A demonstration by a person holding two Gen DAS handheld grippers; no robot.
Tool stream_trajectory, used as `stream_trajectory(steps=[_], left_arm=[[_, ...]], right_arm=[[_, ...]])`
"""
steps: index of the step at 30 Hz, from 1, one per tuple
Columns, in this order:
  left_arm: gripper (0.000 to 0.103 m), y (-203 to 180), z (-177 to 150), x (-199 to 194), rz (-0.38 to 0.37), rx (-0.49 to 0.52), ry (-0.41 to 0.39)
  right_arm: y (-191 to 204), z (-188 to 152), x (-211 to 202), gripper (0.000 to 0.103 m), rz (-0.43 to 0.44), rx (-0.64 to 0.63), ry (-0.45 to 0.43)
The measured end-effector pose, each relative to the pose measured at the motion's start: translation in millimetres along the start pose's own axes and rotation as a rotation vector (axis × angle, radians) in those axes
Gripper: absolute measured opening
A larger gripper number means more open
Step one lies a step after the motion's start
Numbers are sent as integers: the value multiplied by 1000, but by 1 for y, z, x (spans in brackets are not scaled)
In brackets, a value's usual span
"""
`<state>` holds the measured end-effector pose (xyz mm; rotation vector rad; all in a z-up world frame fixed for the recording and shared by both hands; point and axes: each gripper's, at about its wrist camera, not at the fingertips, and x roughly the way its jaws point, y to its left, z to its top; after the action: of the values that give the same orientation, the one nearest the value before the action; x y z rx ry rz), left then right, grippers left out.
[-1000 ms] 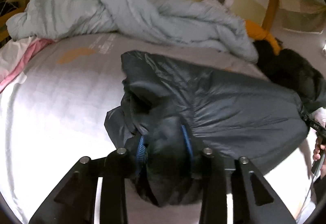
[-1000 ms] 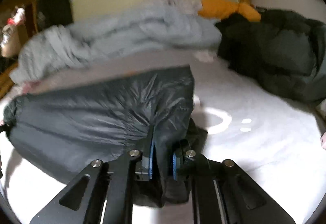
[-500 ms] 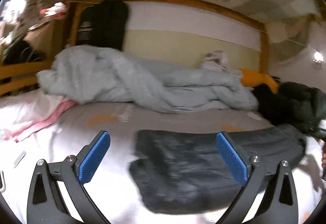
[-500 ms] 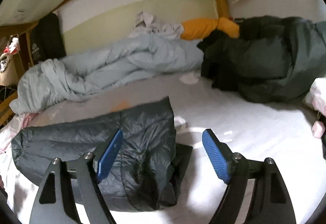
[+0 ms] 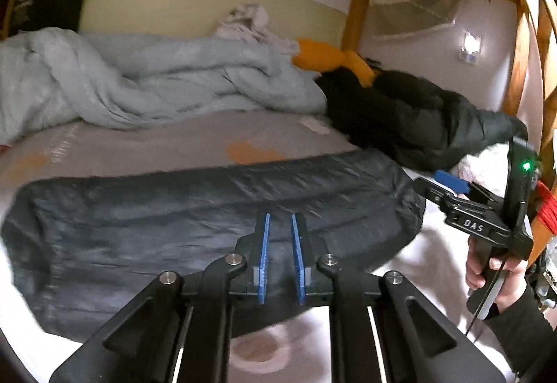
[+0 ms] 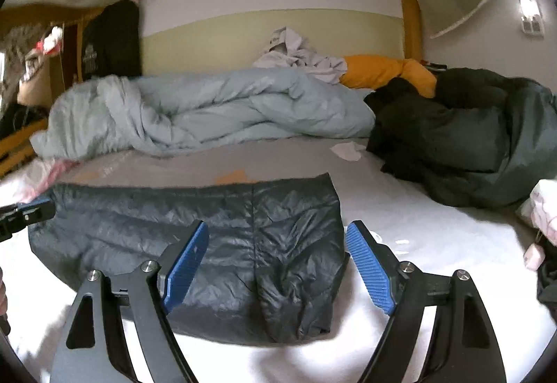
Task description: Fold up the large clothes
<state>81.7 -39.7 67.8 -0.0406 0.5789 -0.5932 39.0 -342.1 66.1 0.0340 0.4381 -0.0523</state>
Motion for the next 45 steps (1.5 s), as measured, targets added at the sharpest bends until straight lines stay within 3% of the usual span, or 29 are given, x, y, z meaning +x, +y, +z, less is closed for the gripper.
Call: stream_trajectory(steps=[3,5,10,14,17,21,23,26,28,30,33,35,39,40,42,45], left_arm=[[12,-8,-6,34,57,-29,108],[12,4,-16,56,73,-111,179],[7,20,-39,90,90,-157,242],[4,27,-53,106,132,-157,221],[3,24,-58,108,152,-135,198],[4,38,-61,106,91,-202,179],[4,42,-62,104,77,-219,168],[4,39,-61,103,94,-203,165],[4,39,-62,102,93,-203,164],[4,41,-62,102,82,-210,163],[4,45,-63,101,64,-224,163],[4,49,-63,102,44,-239,161],[4,60,-65,100,-18,-296,157],[4,61,-65,100,-26,-303,156],[4,62,-66,99,-29,-307,156],[4,61,-66,99,-33,-311,155]], right_arm=[[-1,-3,5,83,3,3,25],[-4,-3,8,83,5,20,36],[-7,-3,10,83,-3,34,47],[-5,-5,14,82,9,33,70],[5,-5,17,69,56,27,99],[22,0,21,54,153,44,142],[34,4,29,52,197,61,184],[55,10,39,49,191,47,217],[64,20,34,44,106,13,163],[66,34,17,44,40,32,44],[70,53,2,44,51,31,-40],[80,62,7,43,140,8,12],[116,58,51,21,317,-19,235],[127,54,67,14,318,-36,290],[143,41,93,13,299,-64,376],[153,19,137,12,337,-17,529]])
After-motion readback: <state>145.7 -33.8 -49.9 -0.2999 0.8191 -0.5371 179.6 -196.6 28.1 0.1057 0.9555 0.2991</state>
